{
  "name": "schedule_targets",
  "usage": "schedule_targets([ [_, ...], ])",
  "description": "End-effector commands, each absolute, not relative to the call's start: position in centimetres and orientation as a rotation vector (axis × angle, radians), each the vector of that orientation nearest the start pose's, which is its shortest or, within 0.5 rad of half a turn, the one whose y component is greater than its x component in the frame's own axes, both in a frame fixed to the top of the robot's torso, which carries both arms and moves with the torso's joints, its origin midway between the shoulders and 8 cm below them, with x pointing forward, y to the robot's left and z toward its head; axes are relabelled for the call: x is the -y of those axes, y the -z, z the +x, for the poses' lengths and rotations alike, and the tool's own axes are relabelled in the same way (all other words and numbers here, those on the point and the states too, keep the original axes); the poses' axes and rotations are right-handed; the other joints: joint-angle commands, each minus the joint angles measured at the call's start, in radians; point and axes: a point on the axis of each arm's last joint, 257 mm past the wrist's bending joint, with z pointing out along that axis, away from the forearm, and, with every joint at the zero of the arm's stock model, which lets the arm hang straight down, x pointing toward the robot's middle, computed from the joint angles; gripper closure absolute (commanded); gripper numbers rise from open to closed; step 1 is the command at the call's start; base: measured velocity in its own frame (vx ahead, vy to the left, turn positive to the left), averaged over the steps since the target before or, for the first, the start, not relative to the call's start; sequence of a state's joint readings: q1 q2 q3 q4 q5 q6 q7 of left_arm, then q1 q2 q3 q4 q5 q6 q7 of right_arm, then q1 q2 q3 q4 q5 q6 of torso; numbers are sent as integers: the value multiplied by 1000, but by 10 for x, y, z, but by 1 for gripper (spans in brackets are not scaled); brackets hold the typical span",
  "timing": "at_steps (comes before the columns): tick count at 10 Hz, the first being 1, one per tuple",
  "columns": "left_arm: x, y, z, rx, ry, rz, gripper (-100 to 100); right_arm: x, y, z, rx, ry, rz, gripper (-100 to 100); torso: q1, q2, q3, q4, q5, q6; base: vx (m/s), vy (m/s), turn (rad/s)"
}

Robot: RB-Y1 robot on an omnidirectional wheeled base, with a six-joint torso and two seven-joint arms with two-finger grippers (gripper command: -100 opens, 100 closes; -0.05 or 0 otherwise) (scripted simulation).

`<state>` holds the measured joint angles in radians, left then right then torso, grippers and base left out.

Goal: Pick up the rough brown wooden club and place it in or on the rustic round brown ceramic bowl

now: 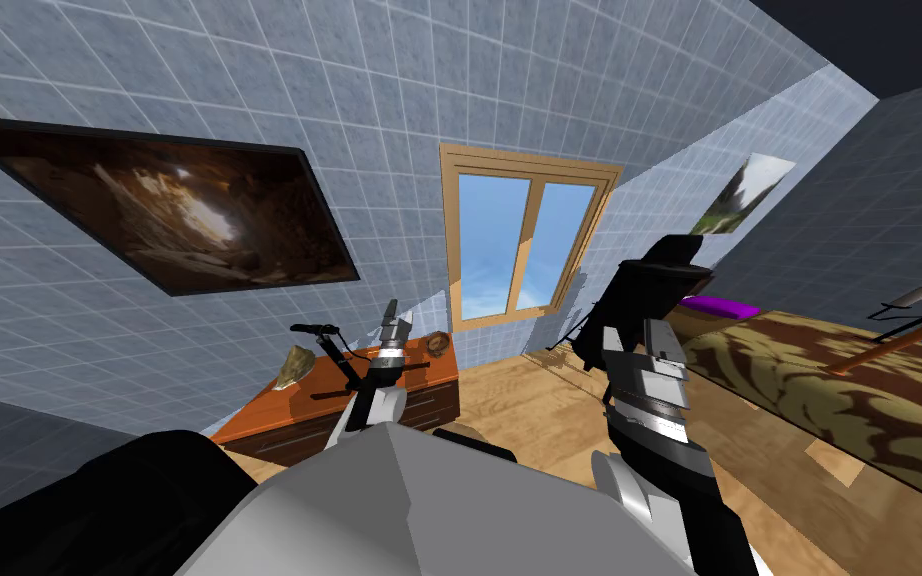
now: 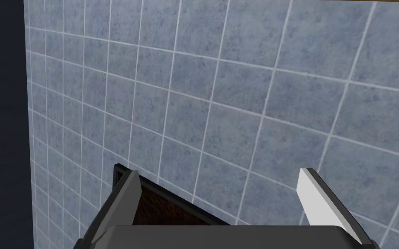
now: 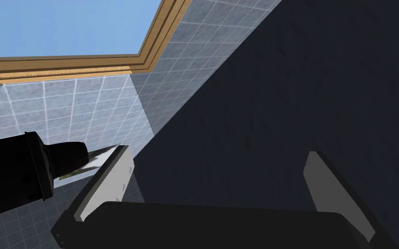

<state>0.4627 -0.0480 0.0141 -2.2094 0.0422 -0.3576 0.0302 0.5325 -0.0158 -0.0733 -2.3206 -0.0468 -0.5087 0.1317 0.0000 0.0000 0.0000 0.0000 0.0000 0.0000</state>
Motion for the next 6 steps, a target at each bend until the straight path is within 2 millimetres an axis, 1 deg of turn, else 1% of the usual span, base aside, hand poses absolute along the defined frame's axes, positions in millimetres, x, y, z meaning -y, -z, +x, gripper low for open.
schedule_targets([
  [1,-297,34,386,-700,1310,-882,-100,307,-36,326,-612,-1130,598,0,0,0,0,0,0,0,-30,30,-66],
  [3,-301,48,394,-751,1301,-904,-100,307,-36,326,-612,-1130,598,0,4,3,2,1,1,0,-60,75,-116],
  [6,-315,81,410,-834,1279,-980,-100,307,-36,326,-612,-1130,598,0,6,6,4,1,1,0,-97,85,-134],
])
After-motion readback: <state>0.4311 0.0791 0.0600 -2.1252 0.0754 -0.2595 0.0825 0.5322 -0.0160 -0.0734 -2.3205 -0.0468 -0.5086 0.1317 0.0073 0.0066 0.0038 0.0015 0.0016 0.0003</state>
